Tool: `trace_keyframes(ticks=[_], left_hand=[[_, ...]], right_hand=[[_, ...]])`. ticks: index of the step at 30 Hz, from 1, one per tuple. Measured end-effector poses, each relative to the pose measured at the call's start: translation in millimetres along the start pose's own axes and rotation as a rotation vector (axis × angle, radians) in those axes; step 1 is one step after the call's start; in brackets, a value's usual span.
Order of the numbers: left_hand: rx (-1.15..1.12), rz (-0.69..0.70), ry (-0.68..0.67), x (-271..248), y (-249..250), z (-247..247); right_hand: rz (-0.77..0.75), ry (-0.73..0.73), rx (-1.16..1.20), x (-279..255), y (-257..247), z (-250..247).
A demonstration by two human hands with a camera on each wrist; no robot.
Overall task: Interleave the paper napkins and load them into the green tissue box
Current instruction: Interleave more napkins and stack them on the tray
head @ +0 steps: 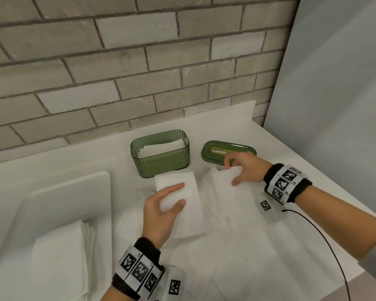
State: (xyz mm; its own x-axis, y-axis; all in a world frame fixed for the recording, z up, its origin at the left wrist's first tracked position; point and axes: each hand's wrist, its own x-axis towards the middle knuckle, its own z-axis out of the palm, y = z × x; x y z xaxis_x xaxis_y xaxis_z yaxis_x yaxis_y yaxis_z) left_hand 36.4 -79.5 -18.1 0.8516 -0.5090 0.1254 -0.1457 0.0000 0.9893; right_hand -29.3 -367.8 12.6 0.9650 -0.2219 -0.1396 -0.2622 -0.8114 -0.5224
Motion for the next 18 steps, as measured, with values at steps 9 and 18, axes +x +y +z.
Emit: trace_keyframes(ticks=[9,18], left_hand=[[-0.061,0.014,0.074,7,10,-3],[-0.378,-0.188,-0.031,1,43,4]], right_hand=[[-0.275,0.033,0.384,-21,-85,-75],[-0.368,-0.069,0.671,-30,-98,-87]])
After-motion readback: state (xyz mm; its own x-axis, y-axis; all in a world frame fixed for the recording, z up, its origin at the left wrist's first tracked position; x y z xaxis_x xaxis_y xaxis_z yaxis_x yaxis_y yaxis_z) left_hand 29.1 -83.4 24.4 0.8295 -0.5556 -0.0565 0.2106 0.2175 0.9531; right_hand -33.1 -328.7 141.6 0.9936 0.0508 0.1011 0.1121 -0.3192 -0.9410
